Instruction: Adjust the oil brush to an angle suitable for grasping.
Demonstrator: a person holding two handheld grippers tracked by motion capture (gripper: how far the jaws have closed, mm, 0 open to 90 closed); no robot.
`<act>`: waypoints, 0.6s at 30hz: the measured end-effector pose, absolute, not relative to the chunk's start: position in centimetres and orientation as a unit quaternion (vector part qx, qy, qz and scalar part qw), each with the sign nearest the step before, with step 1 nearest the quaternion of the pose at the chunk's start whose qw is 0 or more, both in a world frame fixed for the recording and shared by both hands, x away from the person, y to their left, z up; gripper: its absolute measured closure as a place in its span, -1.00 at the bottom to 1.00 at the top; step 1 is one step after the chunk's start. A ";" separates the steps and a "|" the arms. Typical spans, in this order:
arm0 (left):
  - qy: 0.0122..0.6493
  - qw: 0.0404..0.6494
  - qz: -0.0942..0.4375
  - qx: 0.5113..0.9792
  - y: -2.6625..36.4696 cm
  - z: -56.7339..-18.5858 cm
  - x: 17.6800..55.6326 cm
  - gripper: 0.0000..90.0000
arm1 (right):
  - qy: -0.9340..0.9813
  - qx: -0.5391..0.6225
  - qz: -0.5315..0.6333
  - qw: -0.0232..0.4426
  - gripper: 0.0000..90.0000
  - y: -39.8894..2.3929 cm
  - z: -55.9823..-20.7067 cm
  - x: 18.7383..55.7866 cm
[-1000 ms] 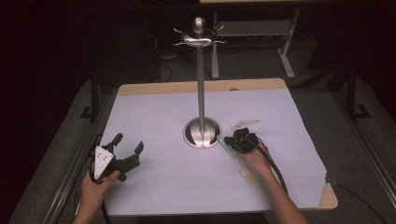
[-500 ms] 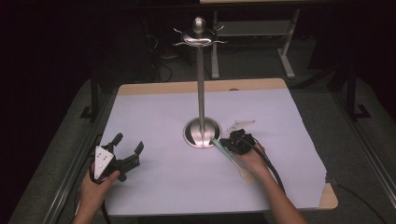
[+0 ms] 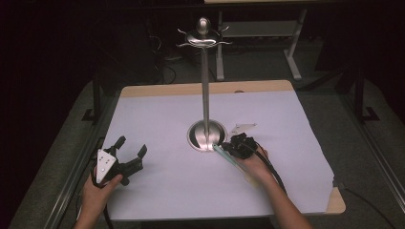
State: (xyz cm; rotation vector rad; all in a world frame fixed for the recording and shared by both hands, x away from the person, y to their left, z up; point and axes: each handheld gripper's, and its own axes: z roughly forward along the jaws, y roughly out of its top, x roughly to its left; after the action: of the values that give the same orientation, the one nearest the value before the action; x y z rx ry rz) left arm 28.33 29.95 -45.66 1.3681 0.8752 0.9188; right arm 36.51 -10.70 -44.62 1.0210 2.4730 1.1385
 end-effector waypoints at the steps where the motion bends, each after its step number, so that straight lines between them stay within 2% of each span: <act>1: 0.377 0.596 0.395 0.589 29.9 -45.7 28.3 -0.70 | 0.844 0.350 0.390 0.117 0.95 -10.8 -44.5 36.5; 14: 0.376 0.596 0.396 0.588 29.9 -45.7 28.3 -0.71 | 0.851 0.367 0.370 0.075 0.65 -12.5 -42.4 36.2; 18: 0.375 0.597 0.396 0.588 29.9 -45.7 28.3 -0.71 | 0.855 0.370 0.359 0.060 0.47 -12.6 -41.8 36.1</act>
State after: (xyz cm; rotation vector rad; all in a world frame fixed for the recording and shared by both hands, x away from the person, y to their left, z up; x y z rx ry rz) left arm 28.32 29.95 -45.67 1.3659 0.8713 0.9201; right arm 36.10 -12.64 -41.84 1.1200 2.5876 1.0851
